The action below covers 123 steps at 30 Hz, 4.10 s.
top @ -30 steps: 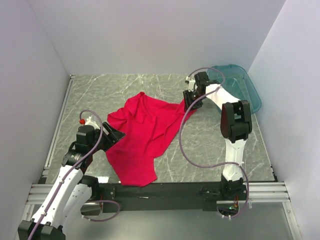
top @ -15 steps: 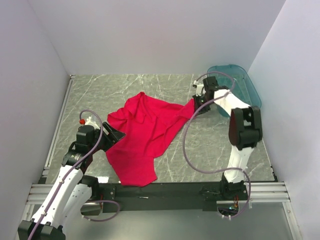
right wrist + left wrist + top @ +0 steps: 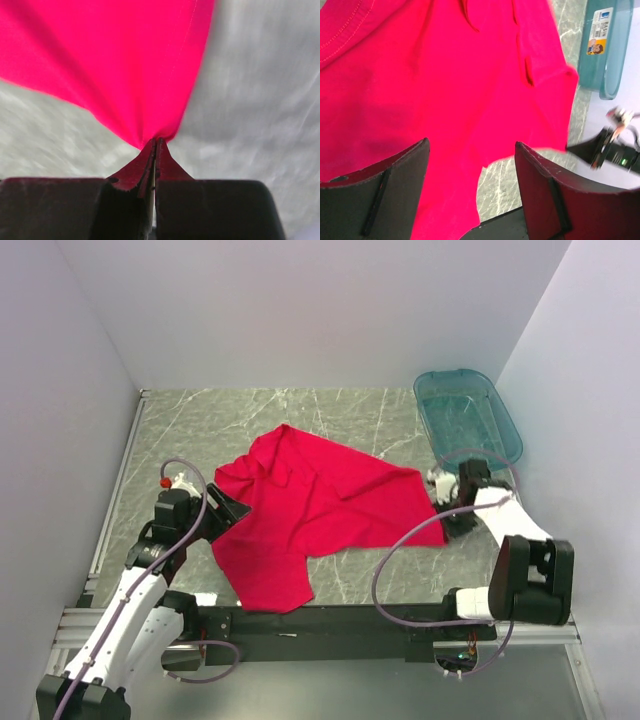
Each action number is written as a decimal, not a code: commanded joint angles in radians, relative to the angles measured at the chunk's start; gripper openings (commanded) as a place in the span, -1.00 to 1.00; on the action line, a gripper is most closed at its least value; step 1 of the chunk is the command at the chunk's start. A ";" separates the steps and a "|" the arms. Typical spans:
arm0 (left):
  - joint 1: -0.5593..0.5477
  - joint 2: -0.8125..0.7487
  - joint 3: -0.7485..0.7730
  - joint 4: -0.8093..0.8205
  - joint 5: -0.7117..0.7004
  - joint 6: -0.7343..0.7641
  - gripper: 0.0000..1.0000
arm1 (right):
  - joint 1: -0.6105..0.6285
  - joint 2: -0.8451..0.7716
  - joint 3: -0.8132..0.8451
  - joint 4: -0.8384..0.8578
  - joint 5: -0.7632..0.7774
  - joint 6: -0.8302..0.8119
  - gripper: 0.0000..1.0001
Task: Fold and stack the t-shirts
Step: Flatten the tshirt out
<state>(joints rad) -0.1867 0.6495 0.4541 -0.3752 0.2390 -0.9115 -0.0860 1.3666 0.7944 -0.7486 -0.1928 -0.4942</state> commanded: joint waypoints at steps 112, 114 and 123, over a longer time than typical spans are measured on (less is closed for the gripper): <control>0.006 1.489 1.358 -0.004 -0.041 0.399 -0.99 | 0.497 0.532 0.608 -0.003 -0.297 -0.282 0.26; 0.010 1.487 1.353 -0.001 -0.035 0.402 -0.99 | 0.500 0.543 0.614 -0.003 -0.290 -0.268 0.26; 0.021 1.490 1.365 0.009 -0.017 0.405 -0.99 | 0.522 0.592 0.614 0.009 -0.258 -0.210 0.22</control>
<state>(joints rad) -0.1715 2.1590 1.8011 -0.3866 0.1982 -0.5339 0.4210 1.9533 1.3811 -0.7536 -0.4686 -0.7364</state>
